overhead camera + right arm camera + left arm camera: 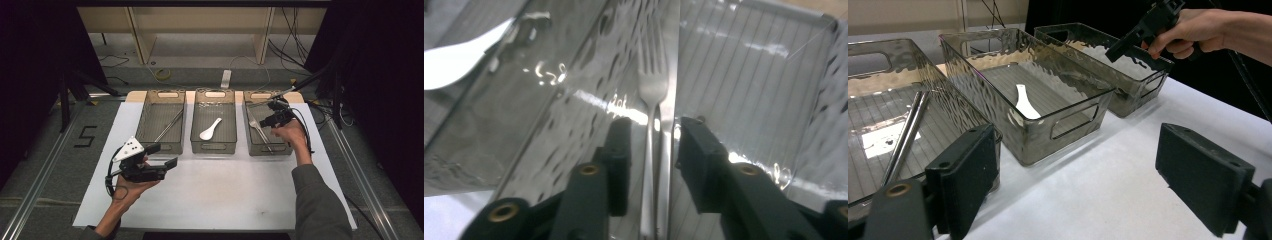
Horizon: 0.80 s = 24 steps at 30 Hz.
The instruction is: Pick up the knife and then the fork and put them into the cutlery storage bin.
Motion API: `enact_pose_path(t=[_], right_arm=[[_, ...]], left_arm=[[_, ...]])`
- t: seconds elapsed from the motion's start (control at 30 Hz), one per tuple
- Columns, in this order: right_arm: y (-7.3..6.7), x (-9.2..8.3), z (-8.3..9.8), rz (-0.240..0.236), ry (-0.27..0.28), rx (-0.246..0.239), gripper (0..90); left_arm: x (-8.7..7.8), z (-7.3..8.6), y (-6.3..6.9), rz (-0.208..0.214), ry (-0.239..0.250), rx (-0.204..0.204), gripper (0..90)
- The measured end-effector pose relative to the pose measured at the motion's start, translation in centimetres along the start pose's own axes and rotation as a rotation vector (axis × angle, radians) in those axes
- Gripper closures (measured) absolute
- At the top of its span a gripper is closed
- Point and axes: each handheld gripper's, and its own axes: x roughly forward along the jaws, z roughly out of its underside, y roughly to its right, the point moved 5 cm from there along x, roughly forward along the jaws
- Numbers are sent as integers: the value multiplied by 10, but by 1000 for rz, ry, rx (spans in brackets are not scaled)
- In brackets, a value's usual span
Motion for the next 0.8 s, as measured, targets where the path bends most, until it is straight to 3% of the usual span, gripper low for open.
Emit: enact_pose_path(t=[0.5, 0.8], right_arm=[[-15, -26, 3, -52, 85, -27, 446], [-40, -50, 11, -99, 204, -65, 388]], left_arm=[[0, 0, 0, 0, -1, -1, 162], [0, 0, 0, 4, 1, -3, 163]])
